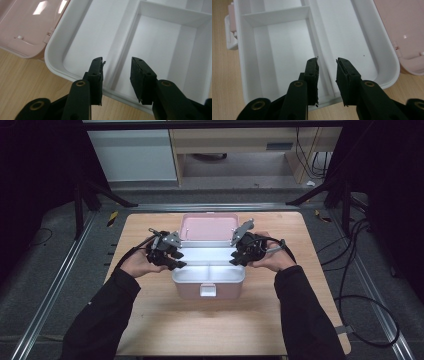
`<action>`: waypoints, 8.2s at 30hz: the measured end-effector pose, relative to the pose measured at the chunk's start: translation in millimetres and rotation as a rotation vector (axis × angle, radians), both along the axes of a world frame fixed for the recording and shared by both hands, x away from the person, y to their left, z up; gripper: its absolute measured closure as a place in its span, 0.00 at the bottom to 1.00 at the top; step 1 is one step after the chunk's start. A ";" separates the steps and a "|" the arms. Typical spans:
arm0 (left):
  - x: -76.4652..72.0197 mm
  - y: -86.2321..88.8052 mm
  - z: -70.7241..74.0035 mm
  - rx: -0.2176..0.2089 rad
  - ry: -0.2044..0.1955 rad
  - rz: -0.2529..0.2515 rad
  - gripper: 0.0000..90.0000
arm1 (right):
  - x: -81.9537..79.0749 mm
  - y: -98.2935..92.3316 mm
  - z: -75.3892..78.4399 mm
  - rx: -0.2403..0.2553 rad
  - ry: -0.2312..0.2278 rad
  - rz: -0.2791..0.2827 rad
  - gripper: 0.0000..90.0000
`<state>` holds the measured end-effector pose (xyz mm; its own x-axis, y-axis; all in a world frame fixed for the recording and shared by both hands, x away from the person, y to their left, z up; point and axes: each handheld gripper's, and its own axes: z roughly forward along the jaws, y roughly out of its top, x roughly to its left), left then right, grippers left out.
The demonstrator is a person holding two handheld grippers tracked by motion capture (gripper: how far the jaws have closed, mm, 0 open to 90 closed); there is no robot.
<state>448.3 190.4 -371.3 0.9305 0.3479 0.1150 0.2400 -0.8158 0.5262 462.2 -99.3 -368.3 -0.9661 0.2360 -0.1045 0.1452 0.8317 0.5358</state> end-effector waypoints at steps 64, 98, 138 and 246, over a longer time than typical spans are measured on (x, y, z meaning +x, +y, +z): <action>-115.3 -12.5 65.4 0.184 0.023 -0.282 0.98 | -131.4 18.9 60.3 -0.200 -0.029 0.153 1.00; -134.2 -21.5 -82.4 0.203 0.191 -0.268 0.98 | -148.5 21.0 -91.4 -0.211 0.143 0.150 0.98; -94.6 82.1 -85.0 -0.156 0.099 0.531 0.30 | -118.3 -113.6 -70.9 0.100 0.034 -0.755 0.22; -83.6 91.2 -116.0 -0.065 0.121 0.566 0.32 | 12.3 132.2 -9.7 0.092 0.078 -0.339 0.23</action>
<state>364.7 281.6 -487.3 0.6025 0.7979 -0.0187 0.6911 -0.5098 0.5124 474.6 32.9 -378.0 -0.8355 0.5495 0.0028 0.4479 0.6781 0.5828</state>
